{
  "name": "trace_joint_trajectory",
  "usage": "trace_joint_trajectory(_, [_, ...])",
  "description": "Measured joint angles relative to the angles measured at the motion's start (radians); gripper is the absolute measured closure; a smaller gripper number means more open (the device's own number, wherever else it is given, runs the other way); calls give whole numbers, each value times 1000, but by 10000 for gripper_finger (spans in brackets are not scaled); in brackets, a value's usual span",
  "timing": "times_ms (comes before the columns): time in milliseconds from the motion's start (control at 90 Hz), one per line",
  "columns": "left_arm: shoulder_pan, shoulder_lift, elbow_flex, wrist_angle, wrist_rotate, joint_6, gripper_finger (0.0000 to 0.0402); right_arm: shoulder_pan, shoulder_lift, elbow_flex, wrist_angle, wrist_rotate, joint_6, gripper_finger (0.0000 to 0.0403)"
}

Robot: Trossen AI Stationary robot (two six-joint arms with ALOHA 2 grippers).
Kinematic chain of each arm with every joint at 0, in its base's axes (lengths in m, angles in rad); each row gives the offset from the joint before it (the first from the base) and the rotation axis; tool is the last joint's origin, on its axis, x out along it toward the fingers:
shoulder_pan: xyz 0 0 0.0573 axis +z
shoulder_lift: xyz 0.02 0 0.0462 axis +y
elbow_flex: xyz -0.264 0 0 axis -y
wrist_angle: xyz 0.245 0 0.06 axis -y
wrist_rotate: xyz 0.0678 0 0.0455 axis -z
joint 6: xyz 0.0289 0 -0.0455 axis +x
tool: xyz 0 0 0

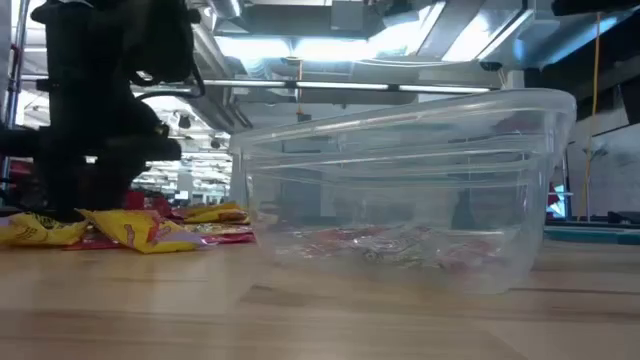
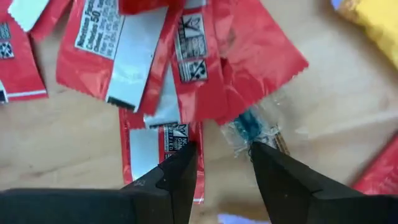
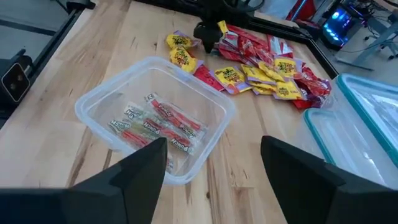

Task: Sort candy
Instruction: Put the blue candy into the square transparent food container

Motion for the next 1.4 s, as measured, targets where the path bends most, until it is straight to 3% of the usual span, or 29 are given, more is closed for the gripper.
trace_joint_trajectory(367, [-2,-5,6,-291,144,-10,262,0,0,0,1,-7,0,155])
trace_joint_trajectory(656, [-2,-12,24,-100,111,55,262,0,0,0,1,1,0,155])
trace_joint_trajectory(933, [26,-12,22,-108,26,58,262,0,0,0,1,1,0,155])
trace_joint_trajectory(1200, [57,-12,-16,-122,80,75,262,0,0,0,1,5,0,155])
trace_joint_trajectory(1400, [75,-23,-104,8,130,82,270,0,0,0,2,8,0,155])
